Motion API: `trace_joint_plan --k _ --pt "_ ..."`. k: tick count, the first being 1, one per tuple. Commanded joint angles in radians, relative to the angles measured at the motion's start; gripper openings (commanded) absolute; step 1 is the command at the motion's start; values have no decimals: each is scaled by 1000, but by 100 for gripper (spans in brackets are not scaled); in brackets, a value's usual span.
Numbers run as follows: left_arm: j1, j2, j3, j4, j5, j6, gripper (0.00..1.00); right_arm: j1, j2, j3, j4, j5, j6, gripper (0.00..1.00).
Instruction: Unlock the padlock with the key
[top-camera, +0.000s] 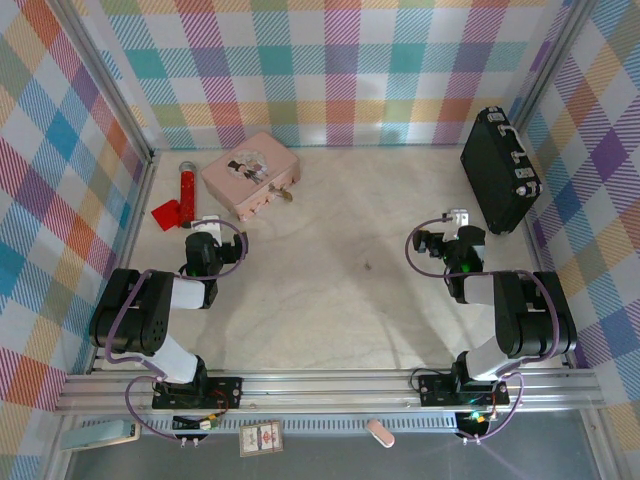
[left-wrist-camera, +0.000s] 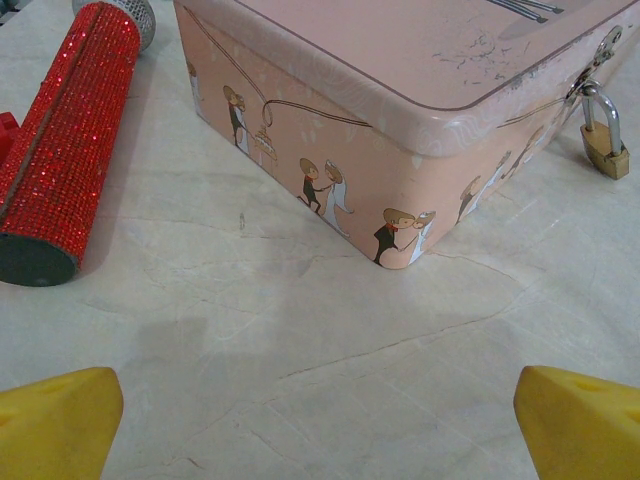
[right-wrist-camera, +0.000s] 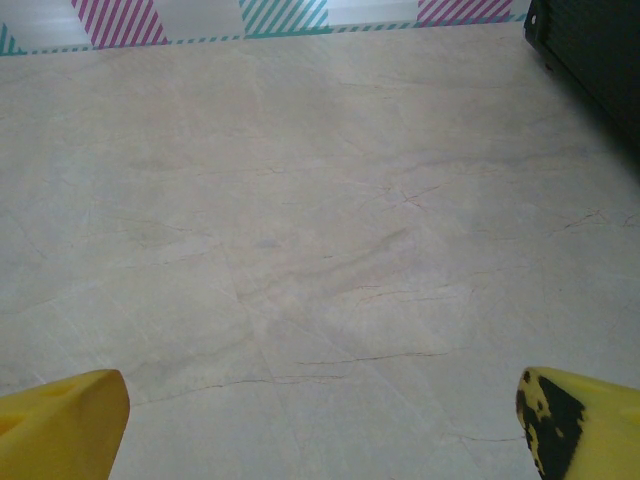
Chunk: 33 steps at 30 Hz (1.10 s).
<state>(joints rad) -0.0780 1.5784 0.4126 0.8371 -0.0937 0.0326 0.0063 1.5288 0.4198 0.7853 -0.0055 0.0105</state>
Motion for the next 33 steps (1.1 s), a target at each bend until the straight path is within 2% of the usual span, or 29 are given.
trace_joint_plan --k 1,7,10,13,15,18,21,22,25,30,33 --pt "-14 -16 -4 13 11 33 100 -2 4 -3 29 -18 -4 99" --pt "-43 -78 -23 -4 -34 51 100 15 -26 -23 43 -46 -40 99" --pt "-89 -103 -30 -8 -82 92 100 43 -106 -19 -33 -33 -70 99" --pt "-157 -202 -60 -21 -137 150 100 98 -202 -38 -73 -22 -141 99" --pt "-210 -305 -74 -76 -198 170 100 135 -273 -19 -165 31 -138 99" --pt "-240 -494 -23 -329 -270 23 100 142 -380 78 -414 102 97 99" --pt "-241 -638 30 -557 -256 -136 100 143 -458 168 -619 26 217 99" --pt "-241 -674 35 -601 -250 -181 100 142 -478 186 -670 38 284 99" --pt "-240 -730 69 -790 -349 -414 100 135 -522 227 -882 186 556 99" --pt "-235 -657 161 -1066 -371 -629 100 124 -575 203 -929 -1 516 99" --pt "-229 -566 198 -1097 -231 -547 100 127 -566 221 -1016 -94 512 99"
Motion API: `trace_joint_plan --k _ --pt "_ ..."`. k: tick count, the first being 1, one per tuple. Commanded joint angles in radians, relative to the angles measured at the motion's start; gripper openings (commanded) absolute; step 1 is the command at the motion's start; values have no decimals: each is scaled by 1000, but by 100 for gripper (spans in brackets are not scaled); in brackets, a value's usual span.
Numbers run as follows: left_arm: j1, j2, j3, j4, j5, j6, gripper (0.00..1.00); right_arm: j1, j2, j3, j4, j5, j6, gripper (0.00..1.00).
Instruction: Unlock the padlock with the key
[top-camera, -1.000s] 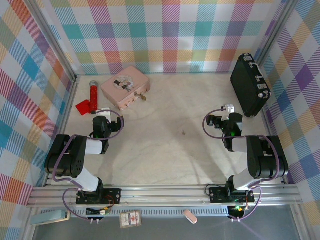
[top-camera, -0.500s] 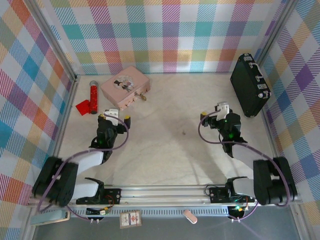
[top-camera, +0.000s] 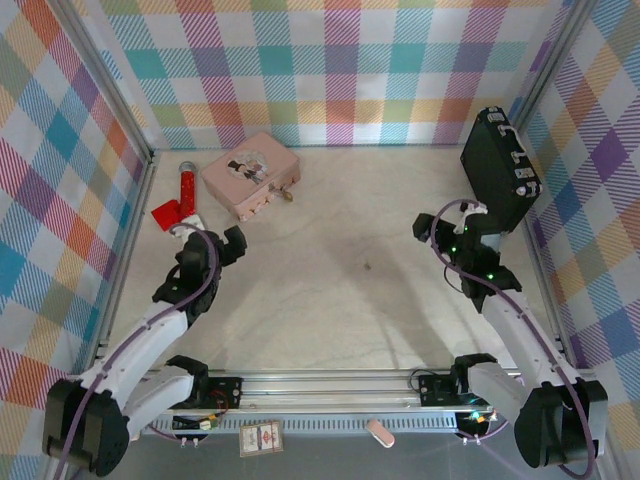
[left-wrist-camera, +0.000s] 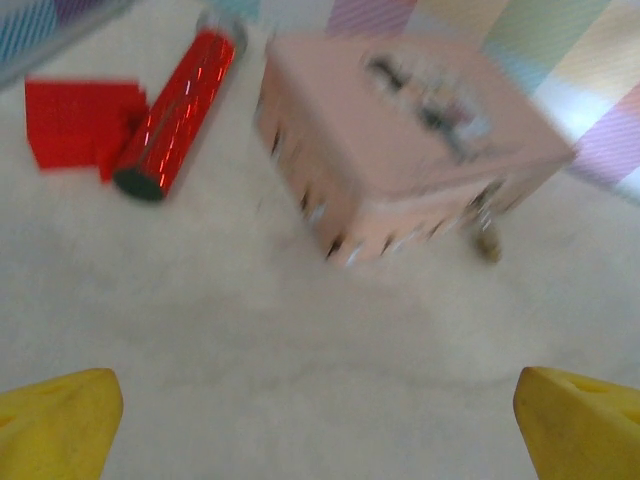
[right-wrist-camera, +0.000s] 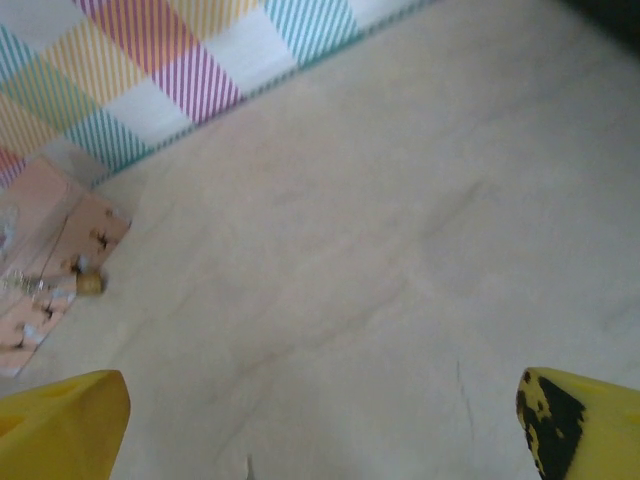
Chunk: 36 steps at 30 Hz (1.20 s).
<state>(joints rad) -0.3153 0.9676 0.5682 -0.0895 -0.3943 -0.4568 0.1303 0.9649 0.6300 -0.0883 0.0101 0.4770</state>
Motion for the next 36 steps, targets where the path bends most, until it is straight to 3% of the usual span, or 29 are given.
trace_joint_plan --k 1,4,9,20,29,36 --pt "8 76 50 -169 137 -38 100 6 5 15 -174 -132 50 100" --pt "2 165 26 -50 370 32 100 44 36 24 -249 -138 70 96" --pt "-31 258 5 70 473 29 100 152 137 59 -304 -109 146 91" --pt "-79 150 -21 75 448 48 100 369 462 227 -317 25 312 73" --pt "-87 102 -4 24 426 56 100 432 678 397 -399 70 352 58" --pt "-88 81 7 -2 414 63 100 459 764 459 -414 105 367 50"
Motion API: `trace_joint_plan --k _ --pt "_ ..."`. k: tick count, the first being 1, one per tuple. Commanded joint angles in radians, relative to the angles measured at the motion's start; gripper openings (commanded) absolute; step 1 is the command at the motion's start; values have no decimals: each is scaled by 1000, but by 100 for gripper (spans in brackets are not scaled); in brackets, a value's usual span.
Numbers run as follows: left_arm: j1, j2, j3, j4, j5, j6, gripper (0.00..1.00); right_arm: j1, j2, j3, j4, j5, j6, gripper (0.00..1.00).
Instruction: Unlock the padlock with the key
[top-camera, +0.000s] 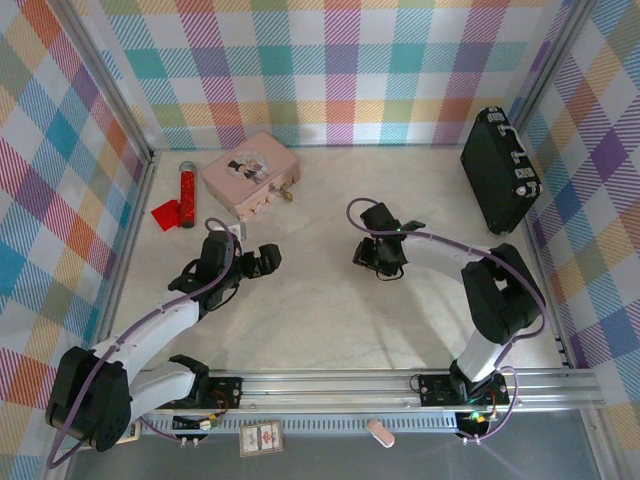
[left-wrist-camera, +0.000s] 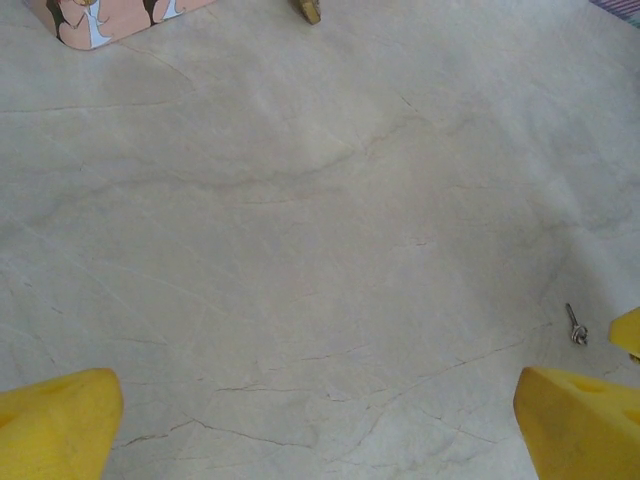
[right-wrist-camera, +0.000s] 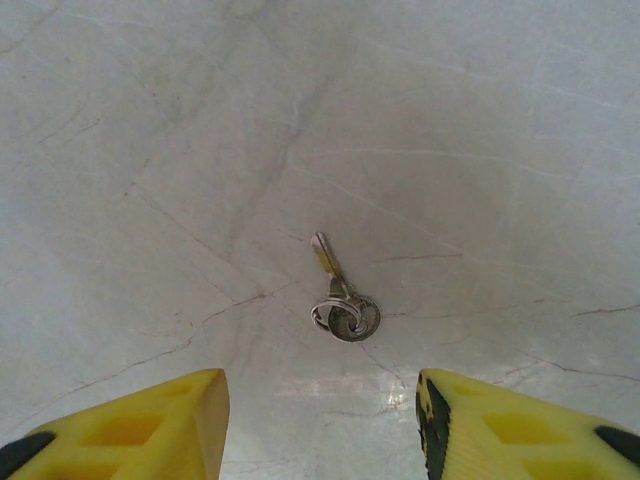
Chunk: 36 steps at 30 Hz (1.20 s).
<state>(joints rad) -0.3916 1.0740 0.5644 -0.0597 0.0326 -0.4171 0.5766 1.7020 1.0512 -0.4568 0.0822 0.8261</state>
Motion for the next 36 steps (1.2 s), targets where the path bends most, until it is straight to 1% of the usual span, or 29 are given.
trace_joint_plan --k 1,5,14,20,25,32,36 --pt "-12 -30 10 -36 -20 25 100 15 40 48 -51 38 15 49" --pt "-12 -44 10 -48 -33 29 100 25 86 74 -61 50 5 44" --pt "-12 -43 12 -45 -33 28 100 43 157 127 -115 95 -11 38" --pt "-11 -38 11 -45 -39 28 100 46 193 142 -128 96 -15 30" --pt "-12 -40 9 -45 -45 28 100 58 186 145 -138 116 -23 19" --pt "-12 -37 11 -45 -48 28 100 77 155 146 -135 141 -39 13" --pt "-12 -38 9 -45 -49 28 100 83 132 131 -114 146 -54 7"
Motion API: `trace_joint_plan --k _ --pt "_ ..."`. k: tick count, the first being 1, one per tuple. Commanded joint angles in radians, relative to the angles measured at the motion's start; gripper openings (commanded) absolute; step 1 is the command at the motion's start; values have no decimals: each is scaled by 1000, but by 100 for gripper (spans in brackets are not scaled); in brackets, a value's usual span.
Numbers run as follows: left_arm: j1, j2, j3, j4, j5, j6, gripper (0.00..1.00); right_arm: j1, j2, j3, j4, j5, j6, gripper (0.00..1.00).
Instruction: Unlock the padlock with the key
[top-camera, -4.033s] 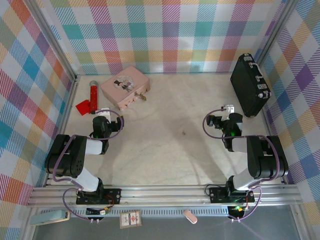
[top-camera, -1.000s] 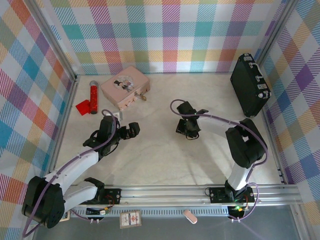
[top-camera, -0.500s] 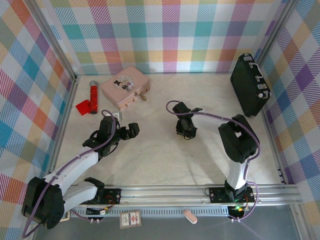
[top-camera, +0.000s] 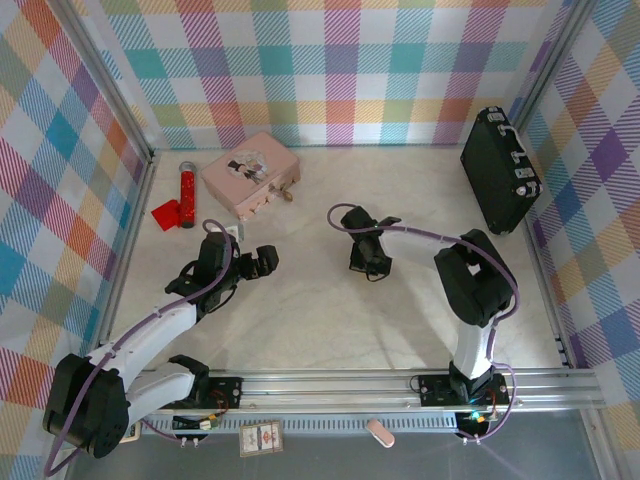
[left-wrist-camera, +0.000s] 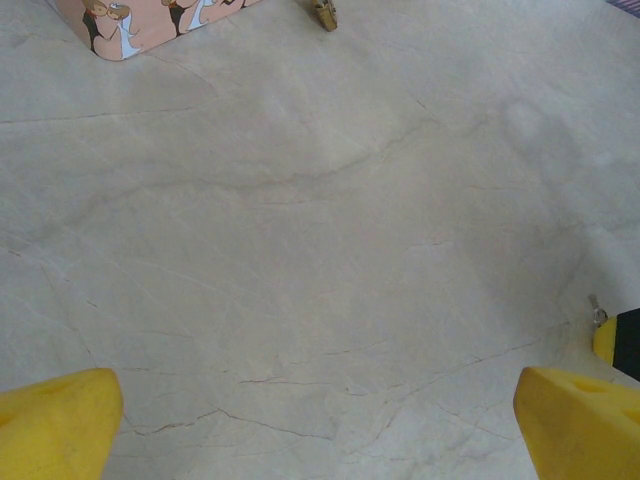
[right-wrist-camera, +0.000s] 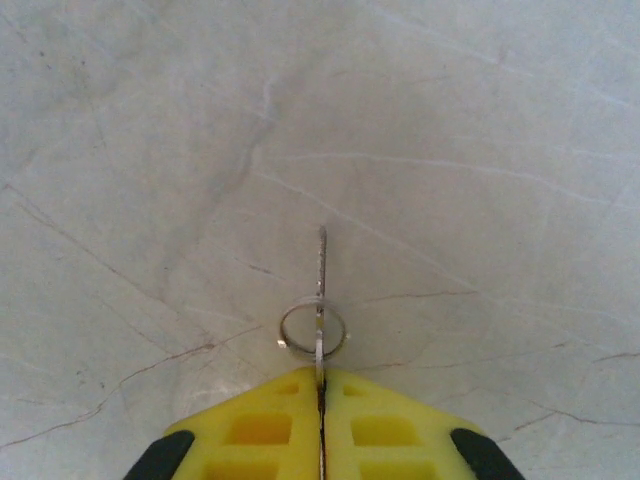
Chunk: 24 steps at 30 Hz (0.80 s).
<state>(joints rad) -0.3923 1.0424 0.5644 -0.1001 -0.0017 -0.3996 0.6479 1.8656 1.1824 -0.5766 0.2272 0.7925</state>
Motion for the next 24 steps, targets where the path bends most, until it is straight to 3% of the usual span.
trace_joint_plan --k 1,8,16,19,24 --pt "-11 -7 10 -6 -15 10 100 14 -41 -8 16 1 -25 6" --pt "-11 -12 11 -10 -19 7 100 48 -145 -82 185 -47 -119 0" --pt "-11 -176 -56 26 -41 -19 100 167 -362 -303 672 -256 -429 0" --pt "-11 -252 -85 43 -38 -27 100 188 -385 -361 836 -368 -481 0" --pt "-10 -343 -124 77 -12 -34 100 226 -366 -421 1018 -420 -533 0"
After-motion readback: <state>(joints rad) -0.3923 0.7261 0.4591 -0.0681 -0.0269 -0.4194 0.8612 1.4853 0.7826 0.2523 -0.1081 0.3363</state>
